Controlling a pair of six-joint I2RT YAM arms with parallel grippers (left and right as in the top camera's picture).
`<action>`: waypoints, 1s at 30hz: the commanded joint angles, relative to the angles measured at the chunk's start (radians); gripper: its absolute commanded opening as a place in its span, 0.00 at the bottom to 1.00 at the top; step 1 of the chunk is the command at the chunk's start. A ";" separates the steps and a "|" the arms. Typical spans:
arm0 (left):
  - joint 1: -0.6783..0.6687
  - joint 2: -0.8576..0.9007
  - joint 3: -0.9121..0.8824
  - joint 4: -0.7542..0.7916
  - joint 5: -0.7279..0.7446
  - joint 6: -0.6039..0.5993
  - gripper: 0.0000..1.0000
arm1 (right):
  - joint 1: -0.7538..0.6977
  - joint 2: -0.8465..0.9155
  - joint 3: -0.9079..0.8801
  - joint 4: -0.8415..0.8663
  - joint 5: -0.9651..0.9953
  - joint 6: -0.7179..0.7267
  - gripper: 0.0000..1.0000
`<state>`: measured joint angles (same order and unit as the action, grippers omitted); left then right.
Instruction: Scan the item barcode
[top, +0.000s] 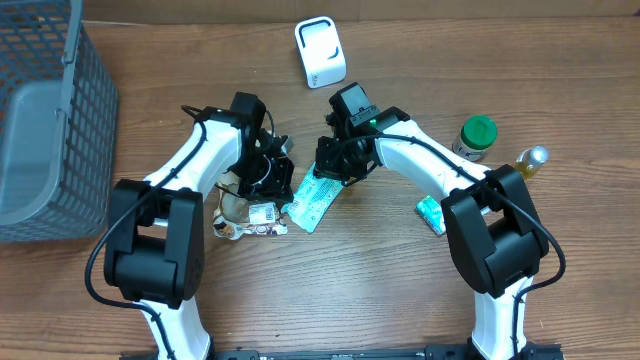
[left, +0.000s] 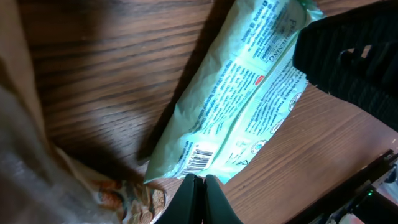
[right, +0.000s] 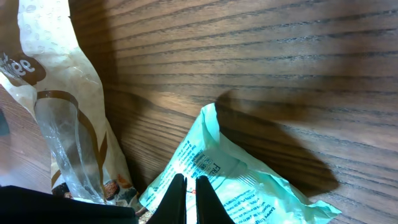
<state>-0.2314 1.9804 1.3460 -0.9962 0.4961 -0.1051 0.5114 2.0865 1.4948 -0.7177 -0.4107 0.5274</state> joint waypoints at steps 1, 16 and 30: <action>-0.027 -0.006 -0.038 0.014 -0.020 -0.012 0.04 | 0.000 0.005 -0.008 0.006 0.011 -0.004 0.04; -0.045 -0.006 -0.140 0.113 -0.026 -0.034 0.04 | 0.006 0.005 -0.050 0.056 0.081 0.000 0.04; -0.051 -0.006 -0.140 0.120 -0.028 -0.039 0.05 | -0.095 0.005 -0.123 0.147 0.095 0.027 0.08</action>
<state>-0.2752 1.9804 1.2171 -0.8825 0.4759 -0.1287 0.4595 2.0861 1.3949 -0.5682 -0.3515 0.5503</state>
